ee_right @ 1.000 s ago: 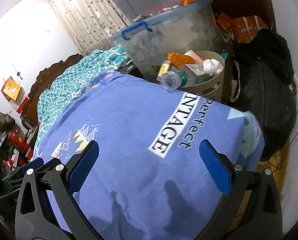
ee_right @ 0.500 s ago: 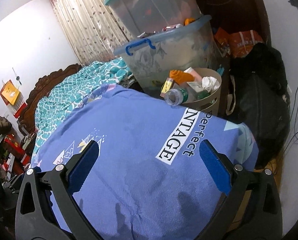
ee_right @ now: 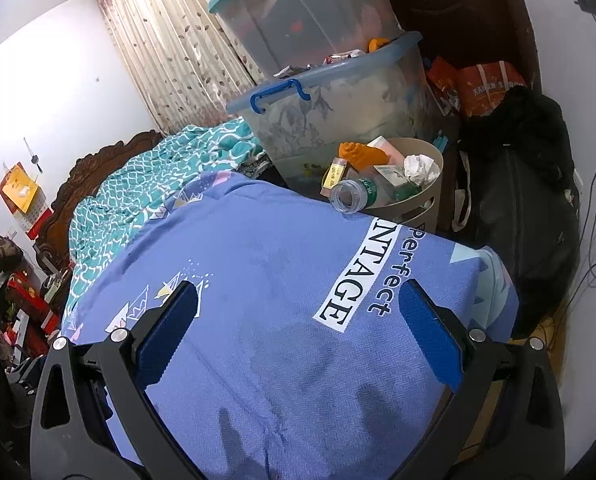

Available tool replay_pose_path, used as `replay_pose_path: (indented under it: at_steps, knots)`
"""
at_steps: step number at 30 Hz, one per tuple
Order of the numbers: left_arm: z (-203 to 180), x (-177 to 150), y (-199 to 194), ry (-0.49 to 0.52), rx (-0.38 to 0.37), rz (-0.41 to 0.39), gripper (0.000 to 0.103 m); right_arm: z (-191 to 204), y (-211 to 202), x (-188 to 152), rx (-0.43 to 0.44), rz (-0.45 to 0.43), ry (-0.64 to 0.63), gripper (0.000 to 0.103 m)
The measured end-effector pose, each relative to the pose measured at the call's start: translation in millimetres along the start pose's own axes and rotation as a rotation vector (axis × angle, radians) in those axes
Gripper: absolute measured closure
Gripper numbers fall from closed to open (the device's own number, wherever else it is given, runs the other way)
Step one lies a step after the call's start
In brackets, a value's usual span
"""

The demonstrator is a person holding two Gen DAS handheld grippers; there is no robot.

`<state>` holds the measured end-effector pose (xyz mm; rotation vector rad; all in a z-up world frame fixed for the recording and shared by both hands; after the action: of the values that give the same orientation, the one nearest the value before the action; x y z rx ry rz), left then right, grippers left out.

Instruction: Collect trash

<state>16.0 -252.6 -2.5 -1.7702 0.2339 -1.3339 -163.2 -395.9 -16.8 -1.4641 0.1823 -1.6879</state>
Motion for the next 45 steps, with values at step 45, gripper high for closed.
replay_pose_path:
  at_steps: [45]
  knots:
    - [5, -6, 7, 0.0, 0.084, 0.03, 0.009, -7, 13, -4, -0.091, 0.026, -0.072, 0.004]
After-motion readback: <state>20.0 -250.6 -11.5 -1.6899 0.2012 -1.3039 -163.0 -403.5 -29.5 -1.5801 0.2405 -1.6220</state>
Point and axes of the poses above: each gripper's, at about its wrist camera, not at the fingertips, and y roughly the way its jaws point, z to its left, x to its top, the point moved 6 cm from there along y, roughly the way its jaws point, and after that the axes turned 11 degrees about -x, right-handed, at the moved point
